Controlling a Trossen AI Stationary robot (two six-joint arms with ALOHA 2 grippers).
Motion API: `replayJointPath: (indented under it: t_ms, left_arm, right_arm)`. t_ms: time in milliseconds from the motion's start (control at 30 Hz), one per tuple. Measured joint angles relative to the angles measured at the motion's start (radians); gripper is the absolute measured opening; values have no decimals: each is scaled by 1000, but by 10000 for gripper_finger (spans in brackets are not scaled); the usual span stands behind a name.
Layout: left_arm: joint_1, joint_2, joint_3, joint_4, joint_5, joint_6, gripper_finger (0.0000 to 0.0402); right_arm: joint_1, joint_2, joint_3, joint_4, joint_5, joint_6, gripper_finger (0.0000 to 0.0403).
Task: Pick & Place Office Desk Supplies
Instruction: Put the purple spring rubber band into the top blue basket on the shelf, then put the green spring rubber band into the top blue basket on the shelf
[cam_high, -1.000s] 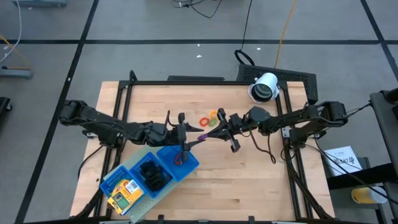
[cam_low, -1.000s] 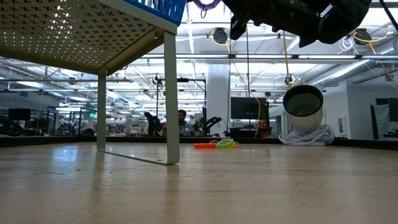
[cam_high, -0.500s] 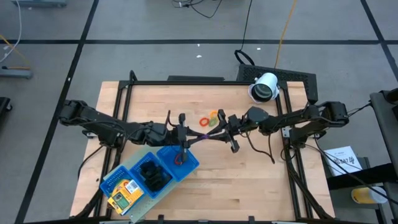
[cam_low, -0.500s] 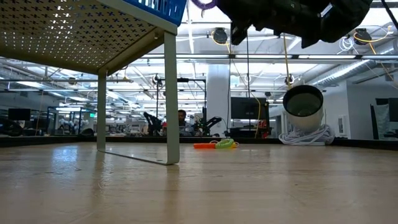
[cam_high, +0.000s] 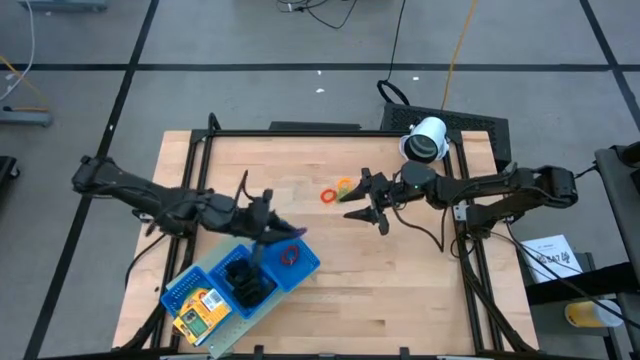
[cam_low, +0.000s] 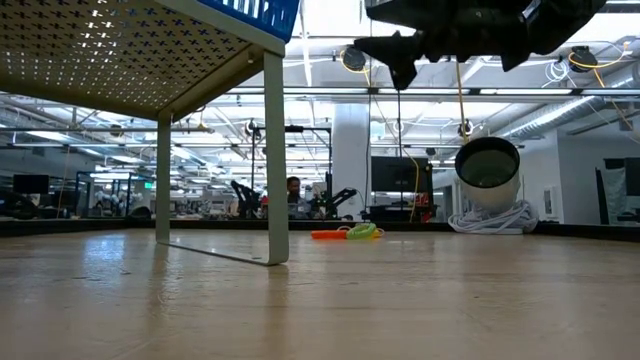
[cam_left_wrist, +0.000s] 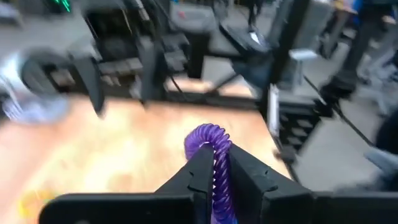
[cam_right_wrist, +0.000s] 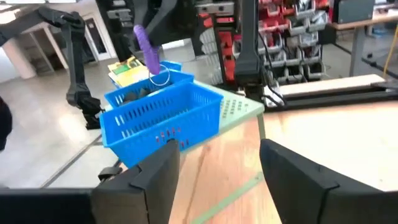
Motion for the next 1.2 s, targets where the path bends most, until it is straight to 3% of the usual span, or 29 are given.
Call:
replayJointPath:
  t_ms: [200, 333, 567, 733, 800, 1000, 1200]
  left_arm:
    - [-84, -42, 0, -246, 81, -147, 16]
    - [-137, -39, 0, -262, 100, -226, 20]
    - [-129, -23, 0, -252, -36, -278, 136]
    - [-103, -21, 0, -254, -11, -234, 219]
    - [-97, -22, 0, -240, -5, -221, 242]
    - [-68, -22, 0, -161, -7, -219, 281]
    - [-44, -13, 0, -143, -11, -199, 291]
  right_arm:
    - [0, 0, 0, -19, 0, -17, 204]
    - [0, 0, 0, -20, 2, -43, 199]
    - [1, 0, 0, -32, 55, -47, 200]
    - [1, 0, 0, -71, 59, -56, 197]
    - [2, 0, 0, -115, 105, -72, 197]
    - [-3, 47, 0, -225, 396, -128, 196]
    - [-48, 202, -1, -232, 417, -129, 196]
